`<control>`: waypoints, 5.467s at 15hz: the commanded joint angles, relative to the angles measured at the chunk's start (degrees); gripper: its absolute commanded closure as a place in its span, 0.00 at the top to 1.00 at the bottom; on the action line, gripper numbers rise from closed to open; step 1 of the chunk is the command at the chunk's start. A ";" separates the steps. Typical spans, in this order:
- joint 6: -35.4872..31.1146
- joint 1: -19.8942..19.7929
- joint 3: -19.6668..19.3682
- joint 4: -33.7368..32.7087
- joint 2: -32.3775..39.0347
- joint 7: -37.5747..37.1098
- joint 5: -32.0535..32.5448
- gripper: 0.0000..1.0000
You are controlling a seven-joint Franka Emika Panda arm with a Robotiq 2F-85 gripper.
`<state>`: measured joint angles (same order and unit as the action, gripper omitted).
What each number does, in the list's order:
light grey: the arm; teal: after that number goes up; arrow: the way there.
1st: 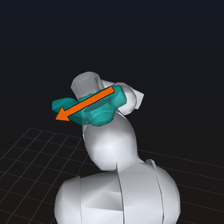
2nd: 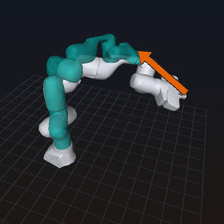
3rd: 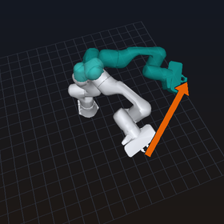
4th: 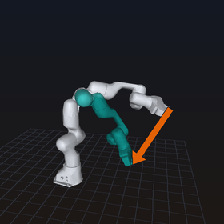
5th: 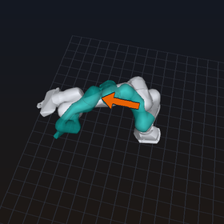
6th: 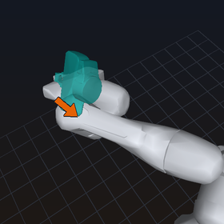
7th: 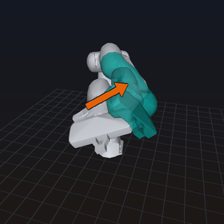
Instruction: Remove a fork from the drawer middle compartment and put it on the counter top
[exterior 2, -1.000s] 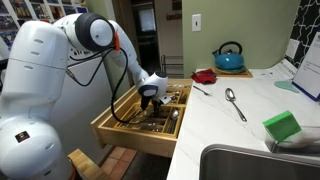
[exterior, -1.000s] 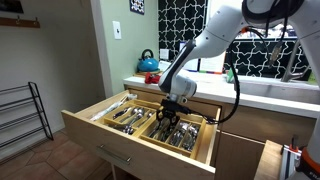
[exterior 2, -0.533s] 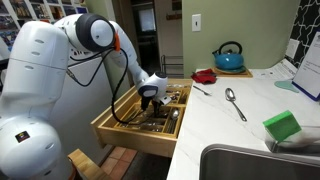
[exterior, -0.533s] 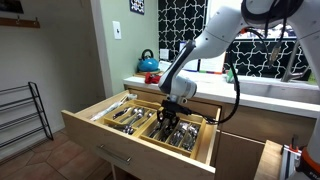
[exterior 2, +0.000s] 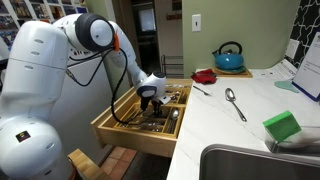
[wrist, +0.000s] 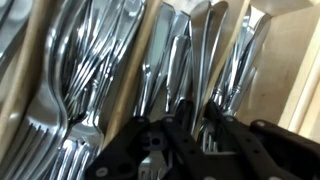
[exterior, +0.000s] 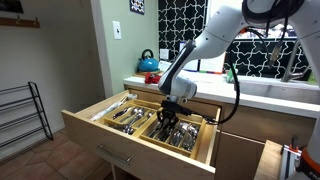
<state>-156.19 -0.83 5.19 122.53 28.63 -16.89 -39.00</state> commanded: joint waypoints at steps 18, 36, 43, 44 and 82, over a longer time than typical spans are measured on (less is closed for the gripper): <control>-5.07 7.42 -4.10 11.62 -12.12 -11.47 11.93 0.05; -0.45 7.85 -7.35 3.31 -5.75 -15.95 21.17 0.58; 4.39 8.47 -8.38 -2.34 -1.62 -17.94 23.31 0.55; 4.93 8.60 -8.55 -3.06 -1.07 -18.27 23.61 0.56; 14.39 10.65 -9.49 -2.82 -6.23 -34.02 35.84 0.35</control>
<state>-142.33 11.02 -4.87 120.04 21.49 -50.78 -3.51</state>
